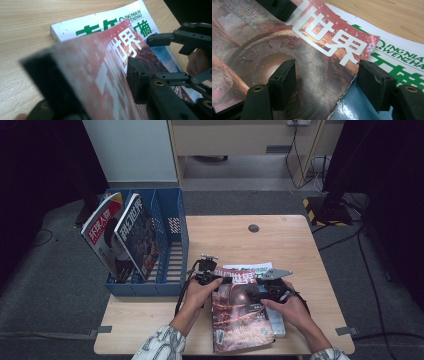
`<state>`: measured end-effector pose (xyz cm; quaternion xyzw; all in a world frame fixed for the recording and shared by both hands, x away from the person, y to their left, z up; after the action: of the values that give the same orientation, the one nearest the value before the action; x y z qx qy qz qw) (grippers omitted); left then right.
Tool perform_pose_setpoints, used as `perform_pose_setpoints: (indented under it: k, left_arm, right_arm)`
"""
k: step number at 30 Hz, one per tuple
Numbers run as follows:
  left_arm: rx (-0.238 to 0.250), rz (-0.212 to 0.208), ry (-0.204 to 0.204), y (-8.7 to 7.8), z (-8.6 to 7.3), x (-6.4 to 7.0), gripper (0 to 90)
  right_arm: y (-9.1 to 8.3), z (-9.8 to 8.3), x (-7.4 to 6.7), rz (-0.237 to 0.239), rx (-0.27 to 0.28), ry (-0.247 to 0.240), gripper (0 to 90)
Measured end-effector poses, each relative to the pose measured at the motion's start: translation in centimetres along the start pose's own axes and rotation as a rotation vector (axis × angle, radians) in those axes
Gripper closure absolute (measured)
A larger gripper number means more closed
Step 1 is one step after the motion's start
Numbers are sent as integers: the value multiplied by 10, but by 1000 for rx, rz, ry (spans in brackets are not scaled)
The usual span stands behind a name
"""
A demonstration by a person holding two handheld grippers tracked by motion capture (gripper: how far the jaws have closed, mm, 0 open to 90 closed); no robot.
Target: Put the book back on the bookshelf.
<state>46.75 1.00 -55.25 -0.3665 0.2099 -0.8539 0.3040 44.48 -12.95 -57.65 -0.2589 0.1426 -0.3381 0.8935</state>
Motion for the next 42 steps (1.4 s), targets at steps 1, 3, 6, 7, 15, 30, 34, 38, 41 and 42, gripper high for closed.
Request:
perform_pose_setpoints:
  k: [1, 3, 6, 7, 15, 30, 34, 38, 41, 42]
  left_arm:
    - [5, -9, 4, -1, 1, 2, 736]
    - [16, -17, 9, -3, 4, 5, 755]
    - [31, -25, 18, -6, 7, 11, 769]
    - [34, -29, 20, -7, 8, 12, 773]
    - [43, -39, 58, -15, 13, 23, 788]
    - [23, -53, 72, -22, 15, 28, 790]
    - [38, -73, 62, -25, 18, 32, 801]
    - [46, -79, 68, -29, 23, 36, 811]
    - [53, -90, 67, -33, 26, 39, 818]
    - [55, -93, 66, -34, 27, 40, 821]
  right_arm:
    - [0, 0, 0, -4, 7, -4, 307]
    - [-3, 2, 0, -10, 16, -7, 294]
    - [-10, 5, 4, -24, 37, -1, 280]
    - [-13, 5, 7, -32, 44, 2, 280]
    - [-34, 3, 35, -99, 72, 58, 353]
    - [-36, -4, 43, -126, 47, 56, 447]
    - [-40, -6, 52, -164, 47, 82, 448]
    - [-44, -11, 64, -210, 34, 106, 446]
    - [-47, -14, 72, -245, 32, 128, 416]
    - [-47, -14, 73, -257, 33, 144, 408]
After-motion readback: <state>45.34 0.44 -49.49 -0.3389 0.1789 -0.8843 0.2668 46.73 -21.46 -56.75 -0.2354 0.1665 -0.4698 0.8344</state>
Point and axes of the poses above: each handheld gripper's, and its own axes: y roughly forward along the jaws, z roughly out of its top, x roughly to its right, the point moved 9 cm from there along y, roughly forward along the jaws, and after that the axes turned 5 degrees about x, right-handed, at the moved point
